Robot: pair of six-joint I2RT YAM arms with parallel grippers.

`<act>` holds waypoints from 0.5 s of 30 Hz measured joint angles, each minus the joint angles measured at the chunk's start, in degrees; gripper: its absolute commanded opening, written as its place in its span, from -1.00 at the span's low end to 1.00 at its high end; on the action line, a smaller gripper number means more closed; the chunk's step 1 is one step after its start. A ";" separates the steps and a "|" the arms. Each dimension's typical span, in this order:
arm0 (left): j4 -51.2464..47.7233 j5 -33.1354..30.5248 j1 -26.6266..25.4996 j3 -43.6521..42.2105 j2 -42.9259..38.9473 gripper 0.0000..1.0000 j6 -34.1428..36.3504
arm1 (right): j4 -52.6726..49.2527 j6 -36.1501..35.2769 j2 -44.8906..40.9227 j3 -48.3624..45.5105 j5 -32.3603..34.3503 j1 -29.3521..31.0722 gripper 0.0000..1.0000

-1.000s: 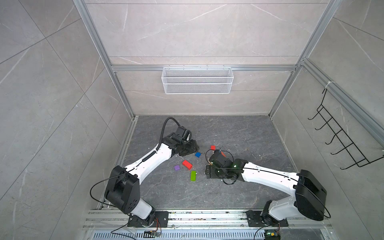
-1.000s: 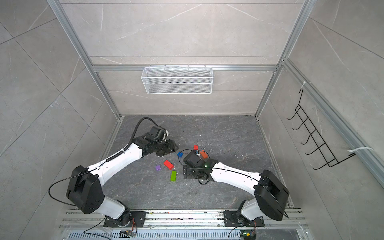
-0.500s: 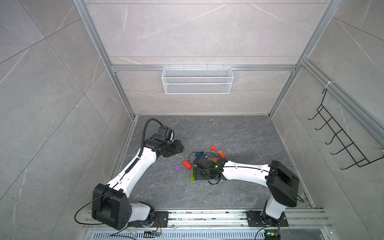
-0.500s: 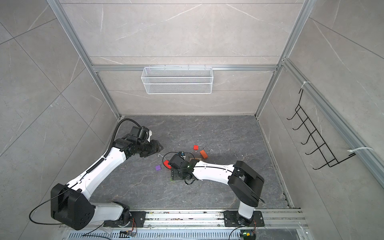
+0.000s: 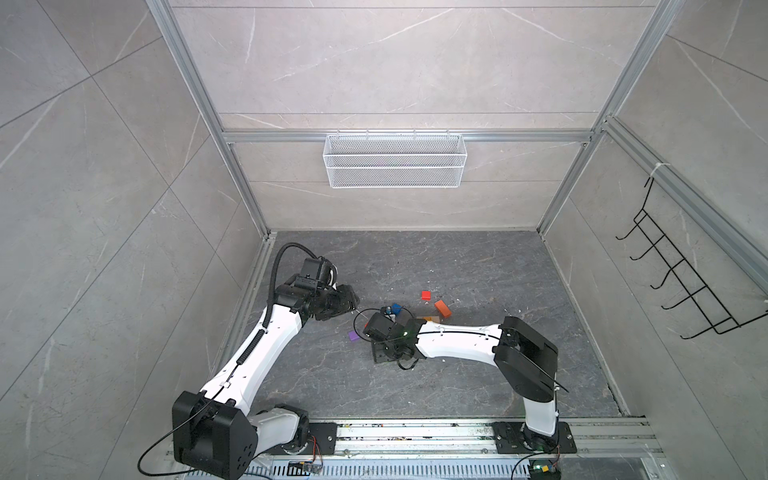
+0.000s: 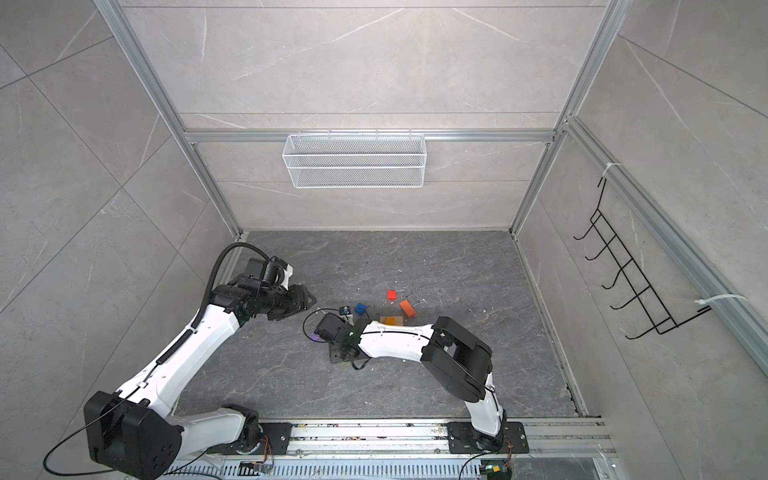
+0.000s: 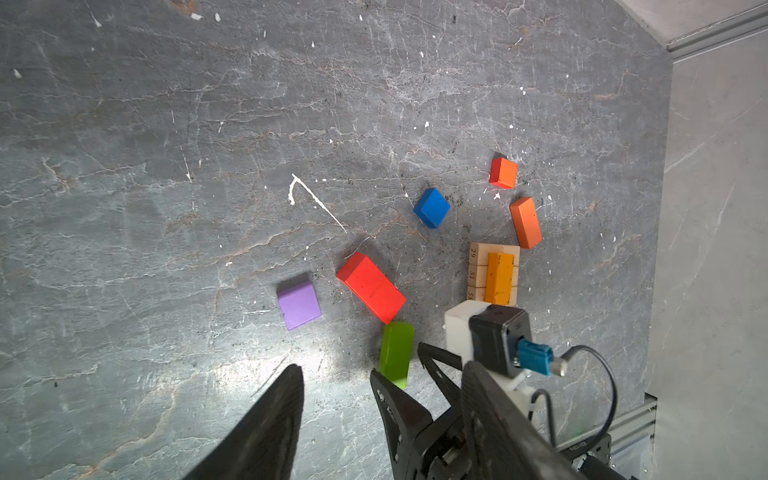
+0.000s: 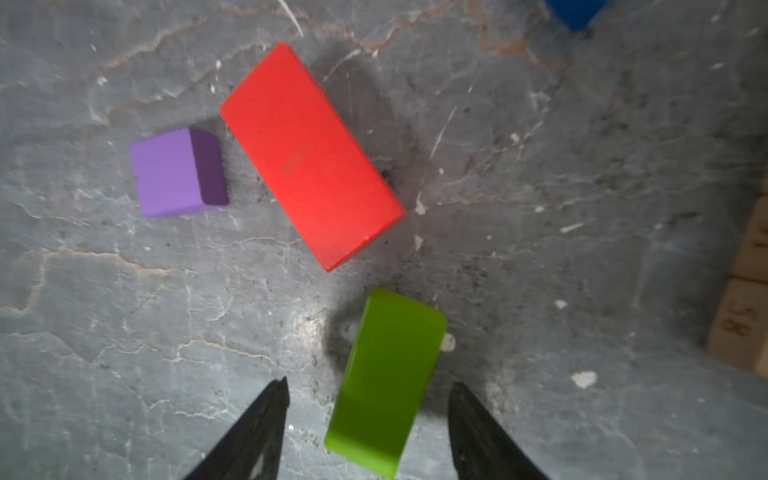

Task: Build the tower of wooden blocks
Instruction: 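Lift the left gripper away while the right gripper moves over the green bar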

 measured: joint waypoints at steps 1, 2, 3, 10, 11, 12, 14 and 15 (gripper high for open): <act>-0.02 0.11 0.00 -0.15 0.00 0.26 0.15 | -0.85 0.00 0.57 0.66 0.33 0.26 -0.17; -0.04 0.13 0.00 -0.22 0.00 0.27 0.26 | -1.44 0.00 1.11 1.20 0.52 0.37 -0.18; -0.07 0.13 0.00 -0.26 0.00 0.26 0.33 | -2.03 0.00 1.64 1.68 0.83 0.50 -0.21; -0.02 0.15 0.00 -0.26 0.02 0.27 0.35 | -4.35 -0.02 3.19 2.99 2.58 0.57 -0.33; -0.04 0.15 0.00 -0.26 0.02 0.27 0.35 | -4.66 -0.02 3.37 3.28 2.78 0.57 -0.38; -0.04 0.20 0.00 -0.26 0.07 0.27 0.35 | -5.01 -0.02 3.58 3.54 2.91 0.57 -0.41; -0.04 0.26 0.00 -0.26 0.13 0.26 0.35 | -5.68 -0.04 4.15 4.33 3.50 0.59 -0.45; -0.07 0.26 0.00 -0.26 0.13 0.26 0.35 | -5.73 -0.02 4.28 4.50 3.74 0.59 -0.46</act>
